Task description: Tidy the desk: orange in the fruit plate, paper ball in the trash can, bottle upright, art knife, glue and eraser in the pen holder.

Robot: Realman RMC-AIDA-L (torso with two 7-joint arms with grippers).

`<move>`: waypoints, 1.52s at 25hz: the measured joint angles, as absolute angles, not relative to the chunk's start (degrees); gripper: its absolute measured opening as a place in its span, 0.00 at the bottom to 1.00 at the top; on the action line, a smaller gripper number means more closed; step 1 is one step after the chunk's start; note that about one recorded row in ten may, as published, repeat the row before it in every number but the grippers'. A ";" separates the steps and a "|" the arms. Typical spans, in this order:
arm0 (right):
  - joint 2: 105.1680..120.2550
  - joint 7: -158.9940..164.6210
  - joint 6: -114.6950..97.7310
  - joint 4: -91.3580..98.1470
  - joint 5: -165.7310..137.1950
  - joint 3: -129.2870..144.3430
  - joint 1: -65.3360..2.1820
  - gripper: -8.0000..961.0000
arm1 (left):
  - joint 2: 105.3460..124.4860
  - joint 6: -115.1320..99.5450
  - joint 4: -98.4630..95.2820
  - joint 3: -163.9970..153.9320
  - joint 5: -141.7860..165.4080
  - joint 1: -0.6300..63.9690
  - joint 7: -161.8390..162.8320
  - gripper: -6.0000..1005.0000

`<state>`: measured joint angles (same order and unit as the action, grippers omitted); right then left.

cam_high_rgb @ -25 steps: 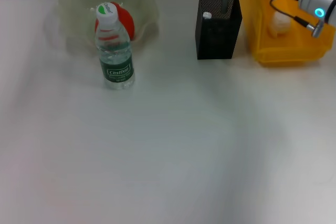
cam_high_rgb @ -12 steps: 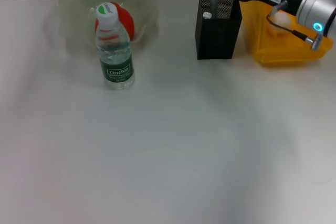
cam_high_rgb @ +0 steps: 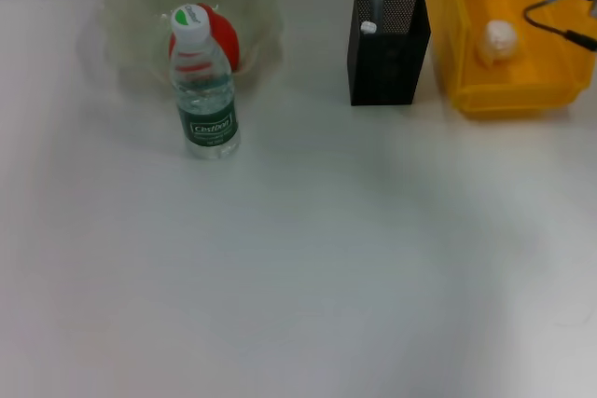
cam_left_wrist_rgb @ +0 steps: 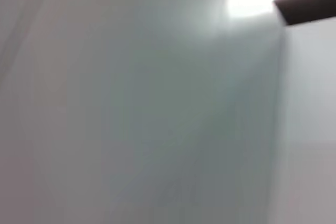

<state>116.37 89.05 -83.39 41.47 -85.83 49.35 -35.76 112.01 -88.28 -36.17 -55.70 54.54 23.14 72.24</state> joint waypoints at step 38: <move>115.83 98.84 -99.23 46.40 -106.87 49.53 -39.29 0.75 | 112.75 -94.75 -36.29 -55.98 94.92 32.81 91.38 0.73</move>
<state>115.83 98.84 -99.23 46.40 -106.87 49.53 -39.29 112.75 -94.75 -36.29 -55.98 94.92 32.81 91.38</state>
